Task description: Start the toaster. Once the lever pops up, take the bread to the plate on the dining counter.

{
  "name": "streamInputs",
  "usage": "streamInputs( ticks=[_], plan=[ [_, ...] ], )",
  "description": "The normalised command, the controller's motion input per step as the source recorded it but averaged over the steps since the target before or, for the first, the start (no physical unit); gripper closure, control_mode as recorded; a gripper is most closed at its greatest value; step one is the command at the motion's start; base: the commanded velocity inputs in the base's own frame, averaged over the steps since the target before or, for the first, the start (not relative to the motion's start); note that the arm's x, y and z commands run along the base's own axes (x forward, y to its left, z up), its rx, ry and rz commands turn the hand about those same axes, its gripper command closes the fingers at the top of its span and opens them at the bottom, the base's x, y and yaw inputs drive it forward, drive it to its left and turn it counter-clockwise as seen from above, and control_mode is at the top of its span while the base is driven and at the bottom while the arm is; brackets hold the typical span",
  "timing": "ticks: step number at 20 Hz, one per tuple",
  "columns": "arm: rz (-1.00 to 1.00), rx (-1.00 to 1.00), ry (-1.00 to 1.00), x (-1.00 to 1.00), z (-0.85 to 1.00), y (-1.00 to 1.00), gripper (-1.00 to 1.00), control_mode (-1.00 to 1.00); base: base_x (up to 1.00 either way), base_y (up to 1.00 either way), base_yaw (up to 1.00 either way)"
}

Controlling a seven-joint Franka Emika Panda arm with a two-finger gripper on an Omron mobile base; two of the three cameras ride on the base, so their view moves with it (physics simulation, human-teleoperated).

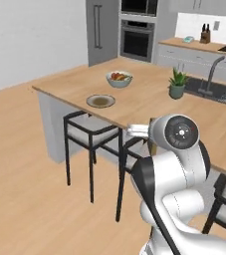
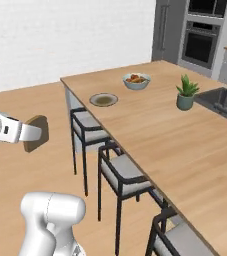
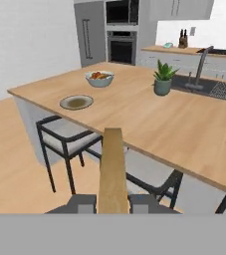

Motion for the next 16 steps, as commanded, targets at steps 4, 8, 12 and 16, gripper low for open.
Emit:
streamInputs(
  ticks=[4, 8, 12, 16],
  plan=[
    [0.00, 0.00, 0.00, 0.00, 0.00, 0.00, 1.00, 1.00, 0.99, 1.00, -0.53],
    [0.00, 0.00, 0.00, 0.00, 0.00, 0.00, 1.00, 1.00, 0.89, 1.00, -0.51],
    [0.00, 0.00, 0.00, 0.00, 0.00, 0.00, 1.00, 1.00, 0.78, 1.00, -0.48],
    [0.00, 0.00, 0.00, 0.00, 0.00, 0.00, 1.00, 1.00, 0.66, 1.00, -0.45]
  ],
)
